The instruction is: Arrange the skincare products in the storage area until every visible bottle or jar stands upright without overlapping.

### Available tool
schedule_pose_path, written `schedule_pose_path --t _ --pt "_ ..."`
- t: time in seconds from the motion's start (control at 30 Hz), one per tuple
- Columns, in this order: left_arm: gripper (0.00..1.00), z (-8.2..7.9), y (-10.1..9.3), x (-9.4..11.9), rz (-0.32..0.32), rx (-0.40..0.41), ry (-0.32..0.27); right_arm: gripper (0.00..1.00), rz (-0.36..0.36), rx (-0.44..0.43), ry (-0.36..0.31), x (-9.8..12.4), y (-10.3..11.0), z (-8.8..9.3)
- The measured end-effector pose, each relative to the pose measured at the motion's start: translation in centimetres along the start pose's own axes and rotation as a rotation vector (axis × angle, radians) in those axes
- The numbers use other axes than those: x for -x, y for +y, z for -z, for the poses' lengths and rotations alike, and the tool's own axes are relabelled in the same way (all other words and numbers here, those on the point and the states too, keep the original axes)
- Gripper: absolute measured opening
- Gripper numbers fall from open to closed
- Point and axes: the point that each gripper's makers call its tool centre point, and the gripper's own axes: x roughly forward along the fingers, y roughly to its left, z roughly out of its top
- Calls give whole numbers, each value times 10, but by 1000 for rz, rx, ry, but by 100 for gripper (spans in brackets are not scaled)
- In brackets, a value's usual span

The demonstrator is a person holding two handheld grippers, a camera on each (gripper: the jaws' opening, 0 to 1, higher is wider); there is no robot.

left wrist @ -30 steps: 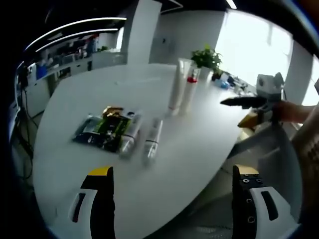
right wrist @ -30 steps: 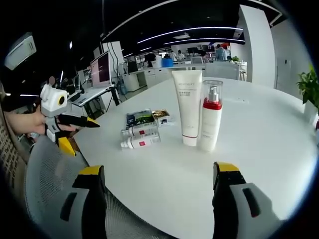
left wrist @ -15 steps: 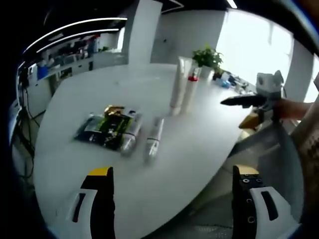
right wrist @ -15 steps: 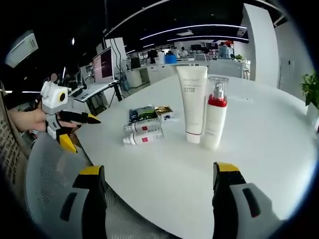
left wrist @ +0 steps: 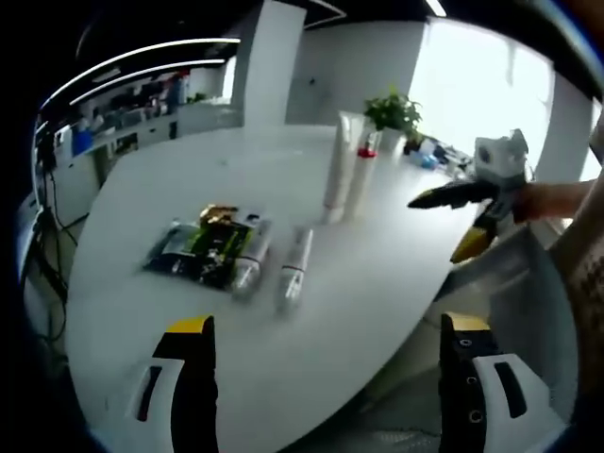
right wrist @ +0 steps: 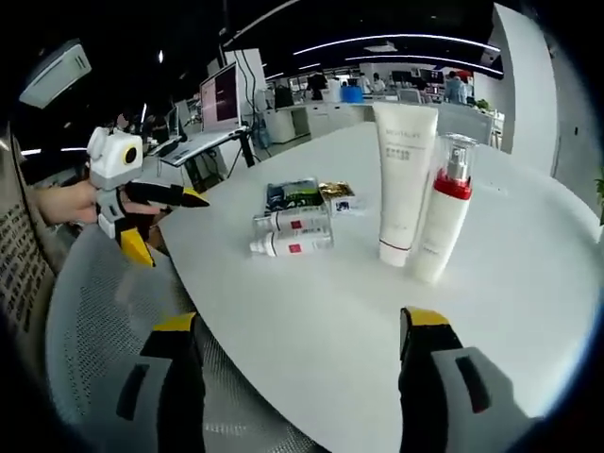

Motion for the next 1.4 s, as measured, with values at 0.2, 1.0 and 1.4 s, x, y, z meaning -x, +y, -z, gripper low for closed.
schedule_pose_path --t 0.2,1.0,1.4 --pt "97 0 0 0 7 -1 0 81 -58 75 35 -12 -1 -12" --pt "97 -1 -1 -1 30 49 -13 65 -266 456 197 -69 8 -37" --pt "97 -1 0 -1 29 65 -14 57 -344 626 269 -96 9 -42"
